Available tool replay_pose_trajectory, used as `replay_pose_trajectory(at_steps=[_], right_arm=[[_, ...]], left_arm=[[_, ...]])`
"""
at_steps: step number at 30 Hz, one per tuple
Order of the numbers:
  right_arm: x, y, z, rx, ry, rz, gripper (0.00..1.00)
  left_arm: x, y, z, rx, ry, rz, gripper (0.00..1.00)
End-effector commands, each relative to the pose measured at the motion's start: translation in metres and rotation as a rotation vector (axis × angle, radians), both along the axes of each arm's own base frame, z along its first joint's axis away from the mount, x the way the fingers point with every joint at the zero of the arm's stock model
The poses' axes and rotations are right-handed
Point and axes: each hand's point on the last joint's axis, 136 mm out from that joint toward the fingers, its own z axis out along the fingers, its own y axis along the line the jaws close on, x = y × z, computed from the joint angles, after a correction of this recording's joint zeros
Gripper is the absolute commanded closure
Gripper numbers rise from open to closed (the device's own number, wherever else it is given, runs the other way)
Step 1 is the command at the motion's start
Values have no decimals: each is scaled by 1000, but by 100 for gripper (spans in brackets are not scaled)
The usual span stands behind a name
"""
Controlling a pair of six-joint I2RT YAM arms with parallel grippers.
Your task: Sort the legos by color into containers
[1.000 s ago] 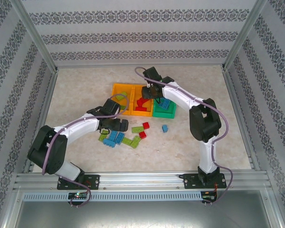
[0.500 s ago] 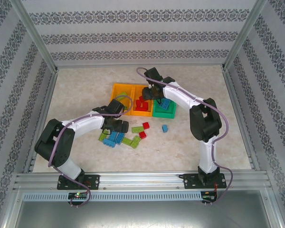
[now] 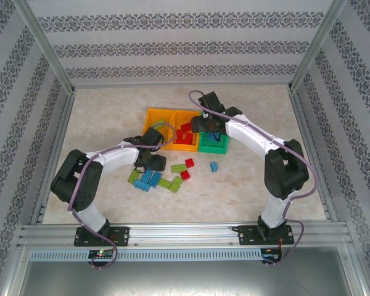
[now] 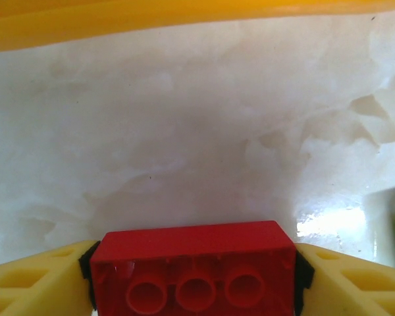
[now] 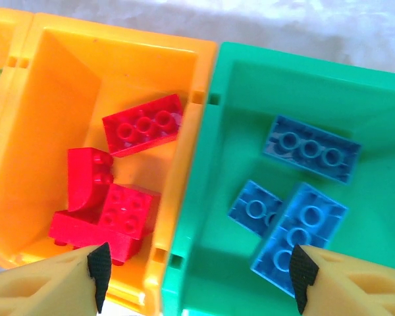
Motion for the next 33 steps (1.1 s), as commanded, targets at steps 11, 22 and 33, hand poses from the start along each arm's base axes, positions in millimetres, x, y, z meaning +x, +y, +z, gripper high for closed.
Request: replay_pose_trajectory(at_steps=[11, 22, 33], right_arm=[[-26, -60, -1, -32, -26, -114, 24], [-58, -68, -17, -39, -26, -69, 25], [-80, -78, -39, -63, 12, -74, 25]], left_arm=[[4, -6, 13, -5, -7, -16, 54], [42, -49, 102, -177, -172, -80, 51], [114, -113, 136, -298, -232, -175, 49]])
